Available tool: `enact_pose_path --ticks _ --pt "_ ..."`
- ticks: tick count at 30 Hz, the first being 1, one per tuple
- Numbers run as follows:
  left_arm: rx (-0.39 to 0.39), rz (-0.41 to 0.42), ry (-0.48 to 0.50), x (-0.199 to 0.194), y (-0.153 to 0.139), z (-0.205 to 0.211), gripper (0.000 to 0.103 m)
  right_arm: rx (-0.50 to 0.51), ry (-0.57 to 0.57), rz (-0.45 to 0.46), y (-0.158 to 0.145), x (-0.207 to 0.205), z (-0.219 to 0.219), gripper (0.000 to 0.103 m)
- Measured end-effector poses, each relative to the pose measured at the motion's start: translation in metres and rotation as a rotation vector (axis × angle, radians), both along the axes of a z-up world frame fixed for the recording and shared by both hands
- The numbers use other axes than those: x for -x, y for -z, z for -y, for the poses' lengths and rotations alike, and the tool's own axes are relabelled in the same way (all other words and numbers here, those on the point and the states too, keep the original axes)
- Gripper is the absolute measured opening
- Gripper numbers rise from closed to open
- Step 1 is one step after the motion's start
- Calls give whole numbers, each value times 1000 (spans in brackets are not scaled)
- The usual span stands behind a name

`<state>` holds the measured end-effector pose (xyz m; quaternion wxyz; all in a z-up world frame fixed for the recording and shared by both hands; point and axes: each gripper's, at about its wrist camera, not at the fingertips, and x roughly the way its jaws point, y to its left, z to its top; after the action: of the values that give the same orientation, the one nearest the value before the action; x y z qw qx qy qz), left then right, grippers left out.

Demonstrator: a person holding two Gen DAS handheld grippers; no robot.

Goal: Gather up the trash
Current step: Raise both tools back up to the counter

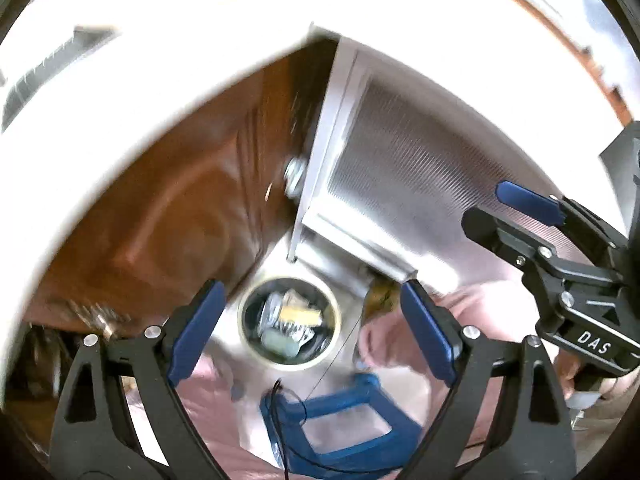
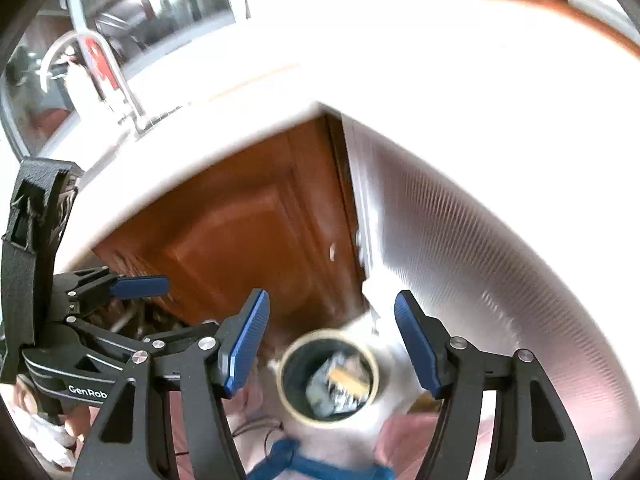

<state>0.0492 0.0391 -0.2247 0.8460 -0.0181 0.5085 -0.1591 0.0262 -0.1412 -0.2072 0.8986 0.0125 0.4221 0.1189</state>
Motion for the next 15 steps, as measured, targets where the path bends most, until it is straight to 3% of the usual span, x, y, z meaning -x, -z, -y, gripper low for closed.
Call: enact_pose_path --ticks 6,15 --pt "39 89 35 -28 -94 10 88 8 16 111 -97 -12 16 67" --pt "-13 185 83 -116 -202 50 88 -21 108 89 -209 -96 71 67"
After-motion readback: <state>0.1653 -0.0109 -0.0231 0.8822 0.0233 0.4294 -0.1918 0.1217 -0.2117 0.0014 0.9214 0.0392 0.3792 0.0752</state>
